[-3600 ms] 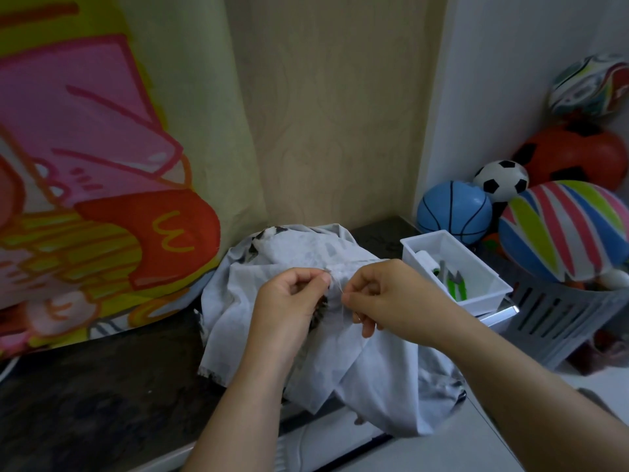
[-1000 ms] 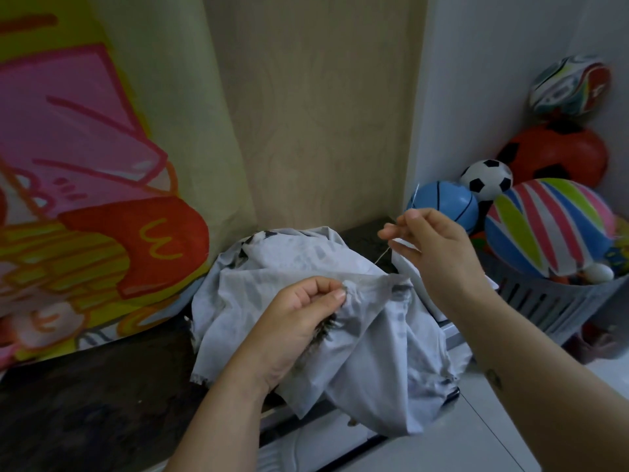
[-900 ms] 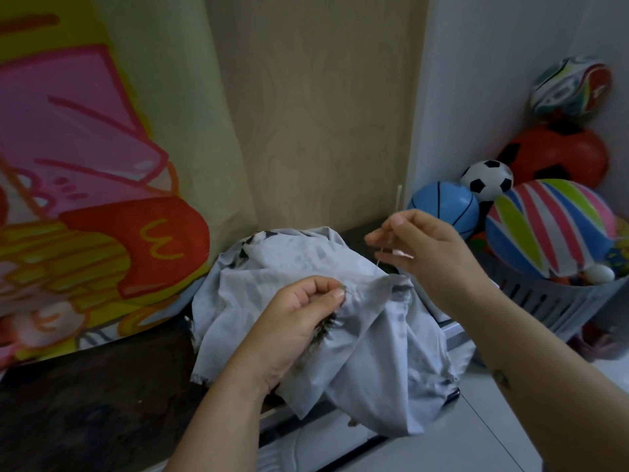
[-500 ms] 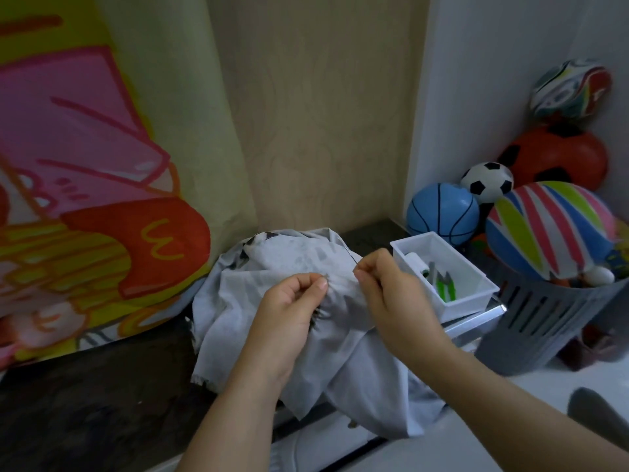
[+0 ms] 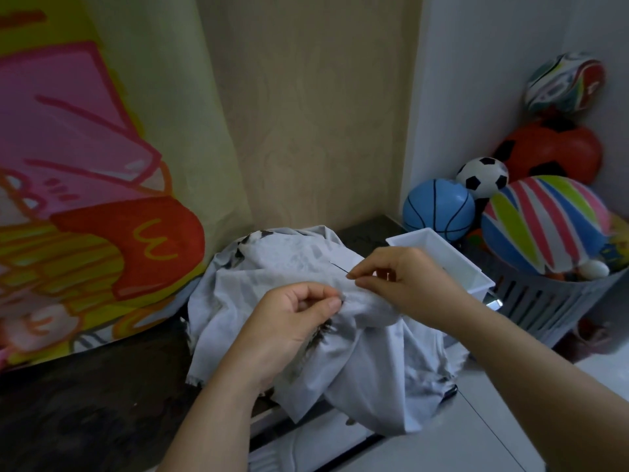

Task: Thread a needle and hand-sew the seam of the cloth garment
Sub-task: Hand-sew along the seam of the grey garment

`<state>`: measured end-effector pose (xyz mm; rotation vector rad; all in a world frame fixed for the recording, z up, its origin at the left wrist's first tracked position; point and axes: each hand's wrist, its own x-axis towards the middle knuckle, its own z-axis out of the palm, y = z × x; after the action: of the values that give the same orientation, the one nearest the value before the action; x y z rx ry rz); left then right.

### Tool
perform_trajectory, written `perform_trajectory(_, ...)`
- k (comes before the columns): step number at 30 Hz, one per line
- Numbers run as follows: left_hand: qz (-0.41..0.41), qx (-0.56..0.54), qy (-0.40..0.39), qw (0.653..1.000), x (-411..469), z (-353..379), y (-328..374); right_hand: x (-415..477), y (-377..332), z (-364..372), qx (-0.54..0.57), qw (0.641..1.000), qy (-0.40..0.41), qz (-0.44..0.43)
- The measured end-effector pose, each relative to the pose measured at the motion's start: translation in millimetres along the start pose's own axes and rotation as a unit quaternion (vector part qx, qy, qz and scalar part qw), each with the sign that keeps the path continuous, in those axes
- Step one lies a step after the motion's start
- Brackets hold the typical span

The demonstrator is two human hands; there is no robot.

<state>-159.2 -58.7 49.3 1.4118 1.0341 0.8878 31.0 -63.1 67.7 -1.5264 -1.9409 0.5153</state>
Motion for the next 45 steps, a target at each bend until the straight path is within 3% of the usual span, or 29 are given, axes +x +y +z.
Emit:
perform_trajectory(5,0.025,0.049,-0.025,0.998,-3,4,3,4,7,-2,-0.085,0.992,0.025,-0.086)
perform_trajectory(10,0.064,0.031,-0.009,0.997,-4,7,7,4,11,1,-0.086,0.981,0.071,-0.158)
perform_trajectory(32,0.066,0.039,0.008,0.997,-4,7,7,6,13,5,-0.081,0.967,0.117,-0.211)
perform_trajectory(45,0.055,0.019,-0.026,0.998,-6,7,8,5,9,8,-0.087,0.959,0.138,-0.23)
